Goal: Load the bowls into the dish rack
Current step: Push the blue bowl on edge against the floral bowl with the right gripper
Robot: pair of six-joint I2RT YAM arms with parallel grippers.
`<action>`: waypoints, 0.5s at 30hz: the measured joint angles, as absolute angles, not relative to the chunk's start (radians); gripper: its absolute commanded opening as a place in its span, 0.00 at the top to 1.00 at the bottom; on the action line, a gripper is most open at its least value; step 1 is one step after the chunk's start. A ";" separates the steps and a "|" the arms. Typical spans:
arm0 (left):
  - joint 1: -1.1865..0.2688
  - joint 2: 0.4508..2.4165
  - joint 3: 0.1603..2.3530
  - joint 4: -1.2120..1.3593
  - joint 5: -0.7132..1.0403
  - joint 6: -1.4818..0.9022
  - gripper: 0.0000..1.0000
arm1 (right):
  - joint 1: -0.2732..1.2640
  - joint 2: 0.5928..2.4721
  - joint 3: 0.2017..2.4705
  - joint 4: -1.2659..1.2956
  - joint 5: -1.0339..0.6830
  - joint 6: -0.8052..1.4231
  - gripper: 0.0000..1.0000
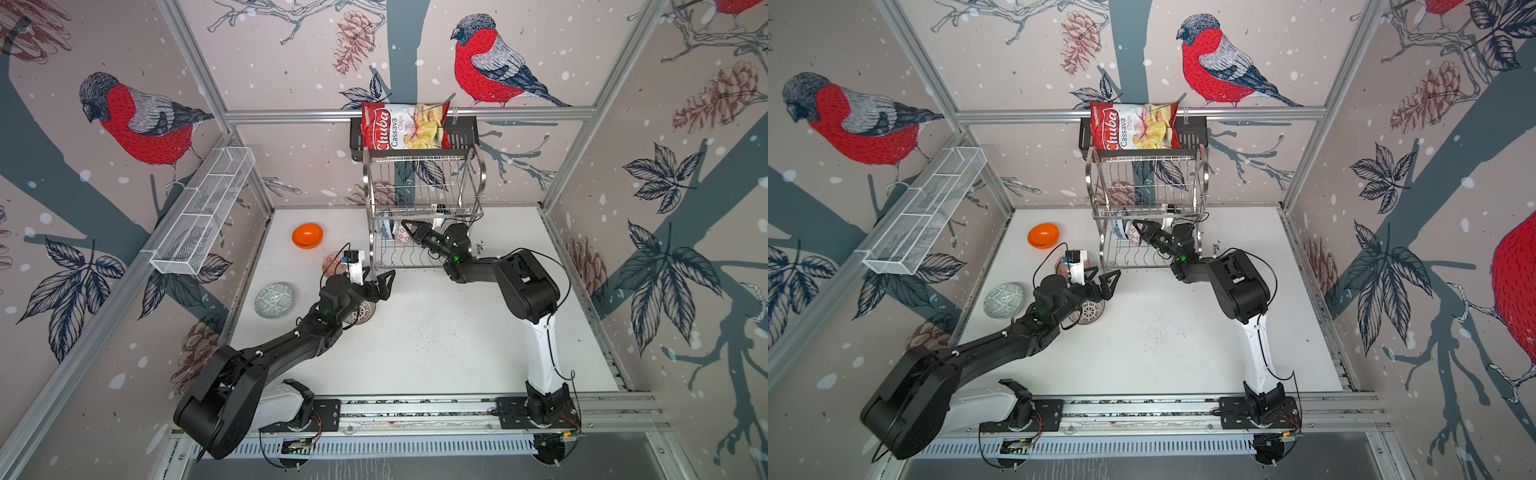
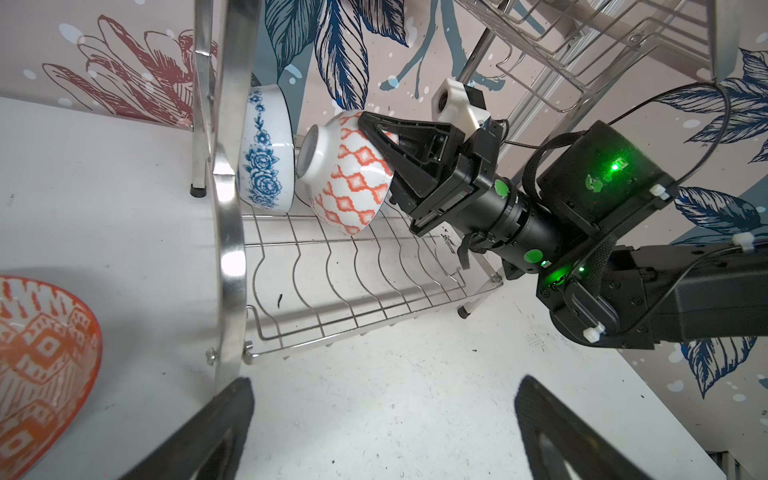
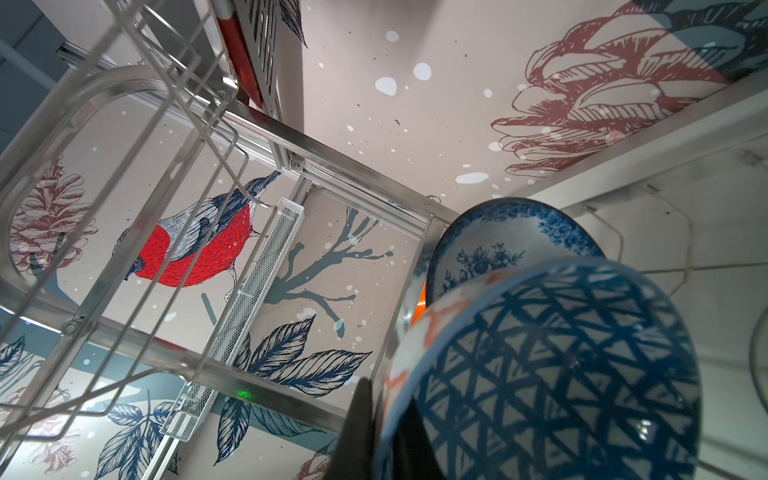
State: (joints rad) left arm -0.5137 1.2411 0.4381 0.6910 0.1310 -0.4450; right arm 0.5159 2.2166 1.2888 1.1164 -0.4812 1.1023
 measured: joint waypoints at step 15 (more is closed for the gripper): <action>-0.513 1.242 0.438 0.691 0.130 -0.445 0.02 | 0.500 2.299 1.366 1.145 -0.501 1.111 1.00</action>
